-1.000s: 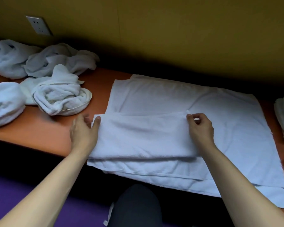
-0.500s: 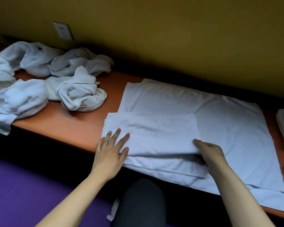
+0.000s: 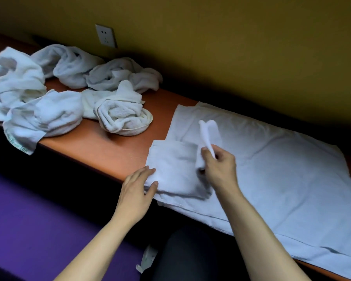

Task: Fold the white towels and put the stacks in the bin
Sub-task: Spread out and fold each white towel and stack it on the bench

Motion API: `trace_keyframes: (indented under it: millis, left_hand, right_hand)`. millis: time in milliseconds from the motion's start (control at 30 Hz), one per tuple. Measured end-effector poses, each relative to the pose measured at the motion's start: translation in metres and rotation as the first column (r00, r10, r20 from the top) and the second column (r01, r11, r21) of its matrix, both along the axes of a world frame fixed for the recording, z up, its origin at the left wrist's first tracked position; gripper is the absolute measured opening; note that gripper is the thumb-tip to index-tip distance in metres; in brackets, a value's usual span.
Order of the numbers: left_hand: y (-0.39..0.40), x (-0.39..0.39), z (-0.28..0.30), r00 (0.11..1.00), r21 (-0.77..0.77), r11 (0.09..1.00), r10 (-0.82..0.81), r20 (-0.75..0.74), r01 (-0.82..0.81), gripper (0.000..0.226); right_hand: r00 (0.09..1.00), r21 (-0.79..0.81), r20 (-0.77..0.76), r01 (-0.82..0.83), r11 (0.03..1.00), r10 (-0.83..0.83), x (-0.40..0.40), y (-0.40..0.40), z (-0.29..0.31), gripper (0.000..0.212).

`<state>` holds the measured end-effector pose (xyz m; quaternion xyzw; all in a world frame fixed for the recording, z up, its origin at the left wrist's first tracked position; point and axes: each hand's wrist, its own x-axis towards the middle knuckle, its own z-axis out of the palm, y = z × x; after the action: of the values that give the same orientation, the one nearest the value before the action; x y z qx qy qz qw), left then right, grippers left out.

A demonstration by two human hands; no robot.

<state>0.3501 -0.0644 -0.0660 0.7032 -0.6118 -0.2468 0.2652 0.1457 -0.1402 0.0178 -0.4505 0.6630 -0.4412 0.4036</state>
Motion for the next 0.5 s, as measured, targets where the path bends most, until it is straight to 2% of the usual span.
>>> trace_keyframes:
  millis: [100,167,267,333,367,433,500]
  left_hand:
    - [-0.002,0.005,0.002,0.999,-0.002,1.0,-0.018,-0.037,0.018,0.038]
    - [-0.003,0.008,0.003,0.997,0.0,1.0,-0.021,-0.072,0.021,0.037]
    - [-0.004,0.011,0.004,0.987,0.059,0.998,0.015,-0.161,-0.006,0.036]
    - [-0.008,0.014,0.007,0.954,0.093,0.992,0.111,-0.278,-0.088,0.033]
    - [-0.01,0.014,0.01,0.93,0.103,0.985,0.166,-0.329,-0.14,0.03]
    - [-0.015,0.014,0.017,0.892,0.144,0.964,0.26,-0.37,-0.222,0.027]
    - [-0.02,0.011,0.024,0.89,0.188,0.95,0.301,-0.342,-0.249,0.028]
  right_hand:
    - [0.993,0.02,-0.042,-0.109,0.994,0.11,0.042,0.0,-0.009,0.019]
    - [0.969,0.03,-0.144,-0.199,0.979,0.202,0.063,0.006,-0.014,0.023]
    - [0.848,0.111,-0.354,-0.382,0.918,0.395,0.08,0.019,-0.025,0.027]
    - [0.765,0.228,-0.371,-0.475,0.85,0.527,0.082,0.026,-0.032,0.038]
    - [0.755,0.251,-0.348,-0.496,0.831,0.556,0.081,0.027,-0.033,0.04]
    - [0.806,0.174,-0.29,-0.486,0.856,0.516,0.075,0.026,-0.03,0.033]
    - [0.903,0.046,-0.253,-0.347,0.937,0.347,0.062,0.022,-0.027,0.025]
